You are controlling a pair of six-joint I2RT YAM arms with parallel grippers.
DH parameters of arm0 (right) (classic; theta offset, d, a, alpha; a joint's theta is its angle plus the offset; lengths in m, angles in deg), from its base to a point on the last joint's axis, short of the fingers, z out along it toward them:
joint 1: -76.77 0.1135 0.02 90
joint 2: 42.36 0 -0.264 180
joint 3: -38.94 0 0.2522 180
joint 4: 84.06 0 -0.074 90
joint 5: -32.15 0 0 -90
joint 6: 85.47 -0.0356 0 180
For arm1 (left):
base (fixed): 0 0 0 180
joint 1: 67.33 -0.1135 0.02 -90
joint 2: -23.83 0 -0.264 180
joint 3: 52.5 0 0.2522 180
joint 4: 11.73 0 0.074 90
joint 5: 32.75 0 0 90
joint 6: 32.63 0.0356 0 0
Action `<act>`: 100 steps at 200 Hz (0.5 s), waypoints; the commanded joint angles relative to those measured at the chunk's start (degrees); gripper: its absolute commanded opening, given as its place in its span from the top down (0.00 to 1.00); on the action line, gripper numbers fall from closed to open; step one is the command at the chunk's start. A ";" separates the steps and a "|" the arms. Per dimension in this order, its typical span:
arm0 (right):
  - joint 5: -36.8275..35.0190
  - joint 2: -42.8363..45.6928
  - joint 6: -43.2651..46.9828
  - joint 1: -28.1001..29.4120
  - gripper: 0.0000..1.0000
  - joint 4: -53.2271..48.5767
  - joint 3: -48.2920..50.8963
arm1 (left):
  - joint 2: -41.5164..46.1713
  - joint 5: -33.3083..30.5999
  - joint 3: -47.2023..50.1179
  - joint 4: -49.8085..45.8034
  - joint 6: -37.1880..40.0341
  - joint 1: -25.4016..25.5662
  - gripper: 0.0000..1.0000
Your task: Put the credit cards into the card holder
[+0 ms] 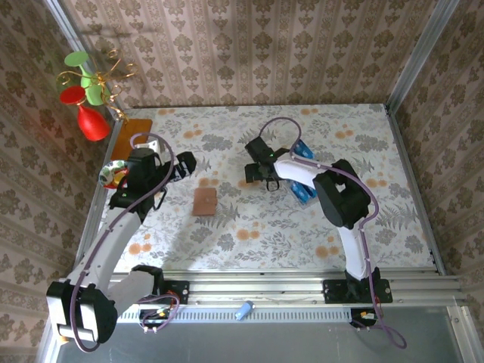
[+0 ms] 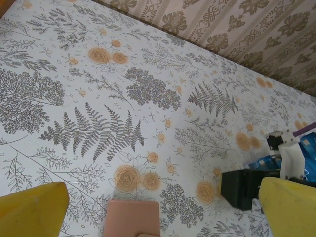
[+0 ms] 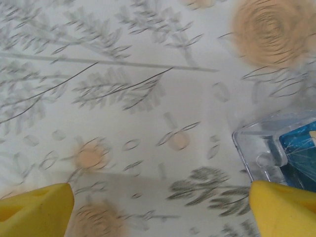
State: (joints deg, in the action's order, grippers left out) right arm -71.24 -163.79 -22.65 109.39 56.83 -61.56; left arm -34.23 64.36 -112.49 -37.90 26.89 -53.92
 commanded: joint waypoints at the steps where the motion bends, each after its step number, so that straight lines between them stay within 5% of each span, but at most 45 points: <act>1: -2.28 -1.35 -0.17 -1.87 0.07 -3.12 -1.85 | 1.02 0.71 1.02 -1.84 -1.14 -0.50 0.00; 100: 5.33 7.75 5.12 2.03 0.00 -8.41 -5.37 | -3.67 1.78 4.33 -3.10 -2.09 -0.40 0.00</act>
State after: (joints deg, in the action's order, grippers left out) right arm -67.17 -162.39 -19.79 108.56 53.14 -64.38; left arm -35.67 64.67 -109.70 -39.27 25.80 -53.94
